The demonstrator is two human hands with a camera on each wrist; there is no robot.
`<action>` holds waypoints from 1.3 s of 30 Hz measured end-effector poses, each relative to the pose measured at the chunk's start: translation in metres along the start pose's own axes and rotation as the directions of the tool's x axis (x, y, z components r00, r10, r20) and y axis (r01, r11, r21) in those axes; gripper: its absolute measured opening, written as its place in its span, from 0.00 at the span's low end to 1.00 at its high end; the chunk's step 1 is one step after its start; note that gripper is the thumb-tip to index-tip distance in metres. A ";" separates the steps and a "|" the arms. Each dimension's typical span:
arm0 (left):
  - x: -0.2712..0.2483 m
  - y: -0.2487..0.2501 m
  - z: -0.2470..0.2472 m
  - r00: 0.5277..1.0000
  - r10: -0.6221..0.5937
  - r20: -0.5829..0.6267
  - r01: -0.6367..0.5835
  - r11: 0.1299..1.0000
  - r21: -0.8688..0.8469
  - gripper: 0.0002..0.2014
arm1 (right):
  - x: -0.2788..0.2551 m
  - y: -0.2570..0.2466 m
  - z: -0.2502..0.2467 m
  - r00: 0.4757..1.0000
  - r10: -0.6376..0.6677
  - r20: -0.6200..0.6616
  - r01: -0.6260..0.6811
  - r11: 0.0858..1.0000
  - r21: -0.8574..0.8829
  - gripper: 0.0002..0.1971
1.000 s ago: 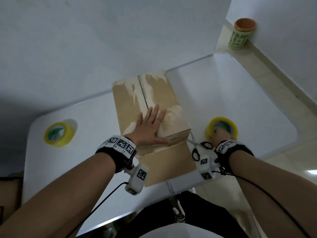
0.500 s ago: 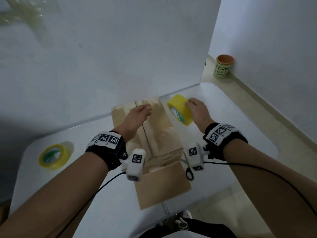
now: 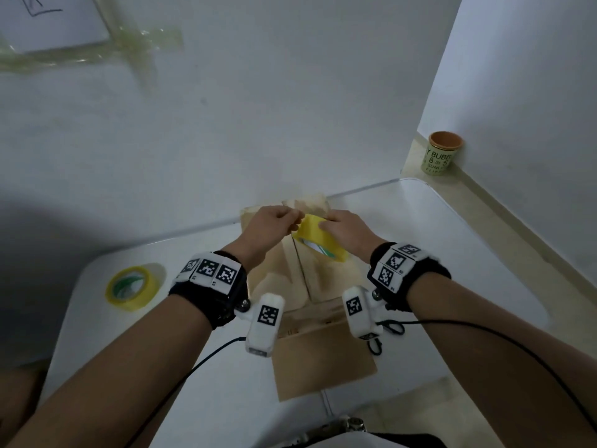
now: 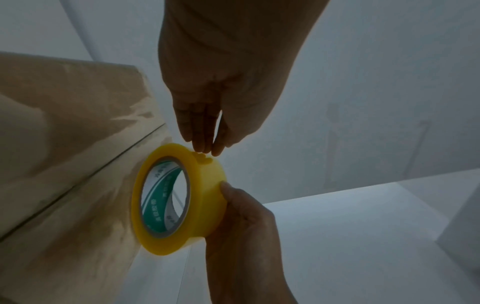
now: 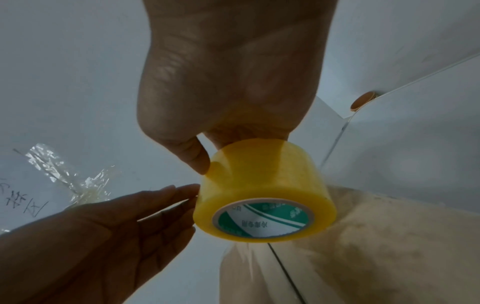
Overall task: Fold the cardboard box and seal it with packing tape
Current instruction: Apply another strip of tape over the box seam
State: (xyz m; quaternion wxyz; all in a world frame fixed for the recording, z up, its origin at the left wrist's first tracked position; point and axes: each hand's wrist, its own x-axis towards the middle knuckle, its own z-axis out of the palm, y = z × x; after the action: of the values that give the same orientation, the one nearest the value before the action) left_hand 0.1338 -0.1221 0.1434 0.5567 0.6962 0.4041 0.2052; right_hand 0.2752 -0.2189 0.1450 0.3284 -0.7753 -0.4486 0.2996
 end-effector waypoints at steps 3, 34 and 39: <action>0.000 -0.008 -0.006 0.999 -0.032 -0.018 0.032 0.999 0.005 0.12 | 0.001 -0.002 0.007 0.999 -0.008 0.037 0.007 1.000 0.006 0.08; -0.033 0.008 -0.010 0.938 0.245 0.243 -0.303 0.923 0.239 0.17 | -0.011 -0.003 0.015 0.968 0.225 0.109 -0.249 0.844 0.475 0.36; -0.021 -0.022 -0.024 0.979 0.013 0.204 -0.077 0.947 0.311 0.27 | -0.007 -0.002 0.015 0.961 0.174 0.217 -0.271 0.762 0.588 0.40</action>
State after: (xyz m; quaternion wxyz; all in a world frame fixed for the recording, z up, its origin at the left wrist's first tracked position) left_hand 0.0958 -0.1228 0.1330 0.4704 0.8026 0.3580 0.0797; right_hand 0.2605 -0.2207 0.1387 0.4891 -0.6501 -0.2551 0.5225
